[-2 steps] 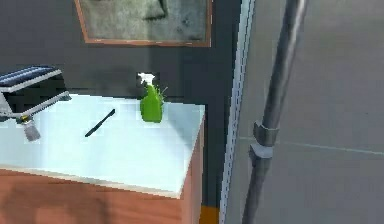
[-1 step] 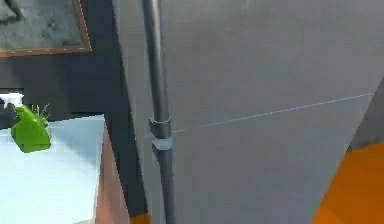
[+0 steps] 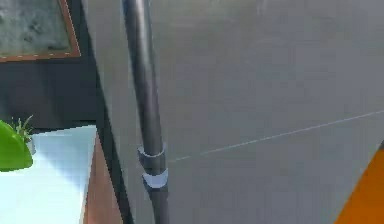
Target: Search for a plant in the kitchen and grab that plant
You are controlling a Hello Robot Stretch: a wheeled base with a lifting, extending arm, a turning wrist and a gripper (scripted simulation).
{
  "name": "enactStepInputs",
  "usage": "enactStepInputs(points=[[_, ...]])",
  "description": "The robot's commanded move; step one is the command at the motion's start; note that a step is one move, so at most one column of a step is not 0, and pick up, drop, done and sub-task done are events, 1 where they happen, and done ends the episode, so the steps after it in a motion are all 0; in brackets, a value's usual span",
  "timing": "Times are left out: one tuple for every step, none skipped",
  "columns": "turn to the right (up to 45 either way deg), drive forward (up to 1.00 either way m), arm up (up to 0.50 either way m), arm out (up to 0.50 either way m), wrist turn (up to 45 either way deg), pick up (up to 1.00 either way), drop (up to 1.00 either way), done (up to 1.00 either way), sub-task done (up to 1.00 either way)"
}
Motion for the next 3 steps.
enactStepInputs(points=[[45.0, 0.00, 0.00, 0.00, 0.0, 0.00, 0.00, 0.00, 0.00], [45.0, 0.00, 0.00, 0.00, 0.0, 0.00, 0.00, 0.00, 0.00], [45.0, 0.00, 0.00, 0.00, 0.0, 0.00, 0.00, 0.00, 0.00]])
